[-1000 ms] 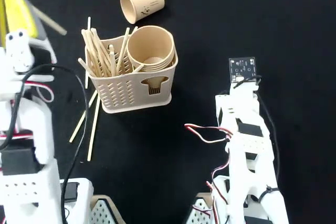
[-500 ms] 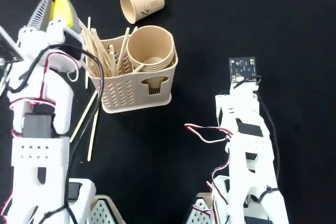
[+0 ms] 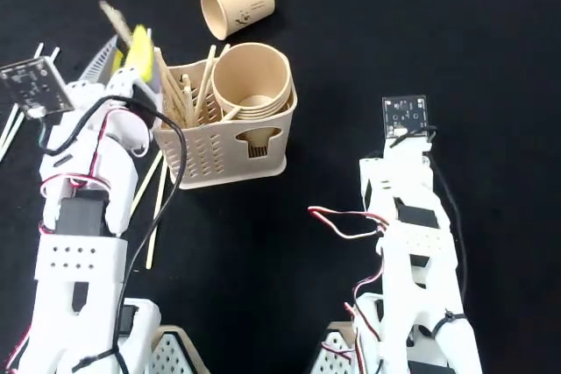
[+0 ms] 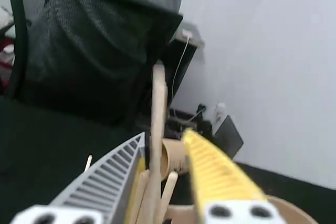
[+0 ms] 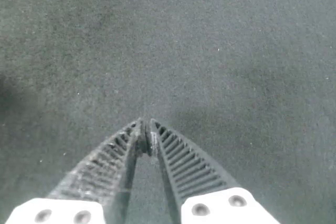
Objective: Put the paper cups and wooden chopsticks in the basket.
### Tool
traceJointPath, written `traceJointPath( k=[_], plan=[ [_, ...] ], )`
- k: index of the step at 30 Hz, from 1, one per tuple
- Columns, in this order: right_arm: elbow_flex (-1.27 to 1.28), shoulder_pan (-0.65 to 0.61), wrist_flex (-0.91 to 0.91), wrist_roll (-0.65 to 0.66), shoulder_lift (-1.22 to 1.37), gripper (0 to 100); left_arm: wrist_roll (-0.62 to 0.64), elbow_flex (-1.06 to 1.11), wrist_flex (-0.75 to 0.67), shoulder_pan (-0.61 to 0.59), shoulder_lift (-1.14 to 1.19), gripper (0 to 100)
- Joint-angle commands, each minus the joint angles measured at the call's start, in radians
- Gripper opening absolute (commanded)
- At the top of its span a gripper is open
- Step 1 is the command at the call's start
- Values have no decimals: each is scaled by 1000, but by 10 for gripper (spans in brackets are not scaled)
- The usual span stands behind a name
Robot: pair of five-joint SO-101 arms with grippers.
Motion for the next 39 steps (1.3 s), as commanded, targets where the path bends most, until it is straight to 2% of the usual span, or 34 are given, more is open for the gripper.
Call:
traceJointPath(
  k=[1, 4, 7, 11, 14, 19, 26, 31, 36, 39],
  plan=[
    [-5, -9, -18, 8, -31, 13, 3, -113, 163, 2, -26, 202],
    [-5, -9, -18, 8, -31, 13, -55, -275, 348, -41, -15, 202],
    [-5, -9, -18, 8, -31, 13, -91, -464, 578, -156, 32, 202],
    [-5, -9, -18, 8, -31, 13, -97, -645, 736, -325, 212, 203],
    [-5, -9, -18, 8, -31, 13, -117, -737, 766, -414, 400, 203],
    [-5, -9, -18, 8, -31, 13, -264, -877, 767, -498, 743, 202],
    [-5, -9, -18, 8, -31, 13, -664, -1178, 770, -598, 1203, 202],
    [-5, -9, -18, 8, -31, 13, -812, -1506, 887, -631, 1517, 202],
    [-5, -9, -18, 8, -31, 13, -855, -1922, 999, -636, 1827, 202],
    [-5, -9, -18, 8, -31, 13, -924, -2152, 1051, -644, 2002, 202]
  ],
)
